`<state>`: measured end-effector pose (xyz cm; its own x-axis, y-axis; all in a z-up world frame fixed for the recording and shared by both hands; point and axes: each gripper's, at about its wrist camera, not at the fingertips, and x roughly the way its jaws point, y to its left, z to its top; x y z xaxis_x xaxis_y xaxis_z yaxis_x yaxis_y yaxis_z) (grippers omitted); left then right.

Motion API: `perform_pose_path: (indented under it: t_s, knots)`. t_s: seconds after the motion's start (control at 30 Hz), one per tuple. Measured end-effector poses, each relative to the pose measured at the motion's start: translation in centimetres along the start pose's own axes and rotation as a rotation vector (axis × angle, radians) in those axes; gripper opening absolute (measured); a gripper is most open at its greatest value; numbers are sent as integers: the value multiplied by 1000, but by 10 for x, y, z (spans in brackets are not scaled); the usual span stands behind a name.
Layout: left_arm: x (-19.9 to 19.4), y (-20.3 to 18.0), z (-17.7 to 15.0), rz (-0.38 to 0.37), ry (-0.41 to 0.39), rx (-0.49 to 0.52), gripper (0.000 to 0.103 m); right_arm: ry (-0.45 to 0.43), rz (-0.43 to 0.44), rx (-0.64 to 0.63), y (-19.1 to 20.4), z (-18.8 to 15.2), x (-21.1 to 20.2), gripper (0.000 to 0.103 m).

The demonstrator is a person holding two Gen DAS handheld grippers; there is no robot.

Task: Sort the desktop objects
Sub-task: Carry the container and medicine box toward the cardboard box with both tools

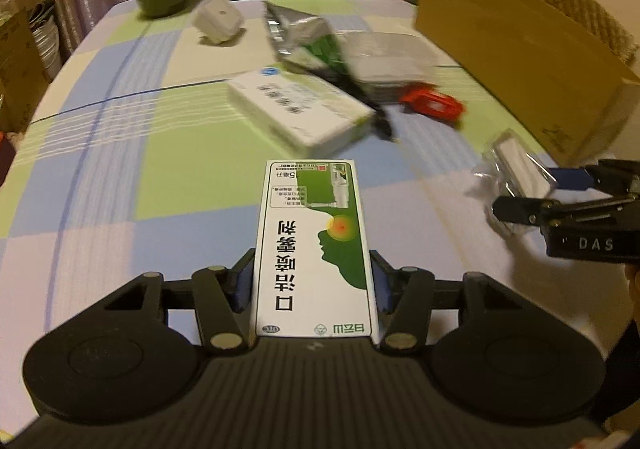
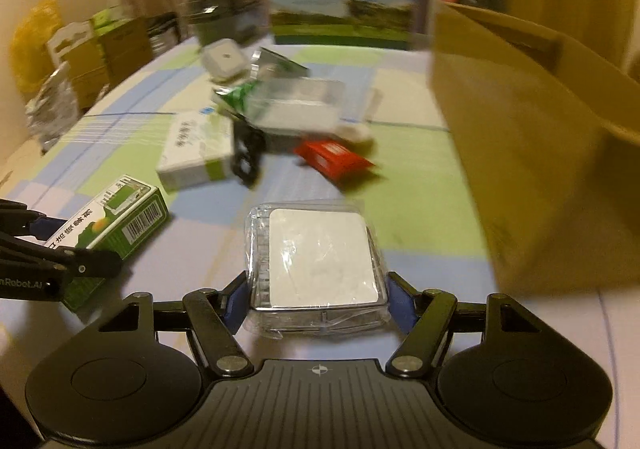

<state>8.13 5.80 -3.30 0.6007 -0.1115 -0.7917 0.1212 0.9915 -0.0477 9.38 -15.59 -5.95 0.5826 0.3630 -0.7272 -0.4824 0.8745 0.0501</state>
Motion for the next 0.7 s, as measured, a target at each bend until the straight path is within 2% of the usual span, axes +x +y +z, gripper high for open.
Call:
perform_pose_path:
  t_s: [0.13, 0.2, 0.33, 0.7]
  knots:
    - [2, -24, -6, -12, -3, 34, 51, -10, -19, 39, -10, -11, -13, 67]
    - [3, -30, -7, 8, -15, 45, 51, -16, -19, 38, -12, -13, -14, 70]
    - [4, -30, -2, 21, -46, 14, 52, -35, -17, 33, -12, -14, -13, 81]
    - [13, -33, -3, 37, -52, 45, 52, -49, 6, 18, -10, -18, -5, 81]
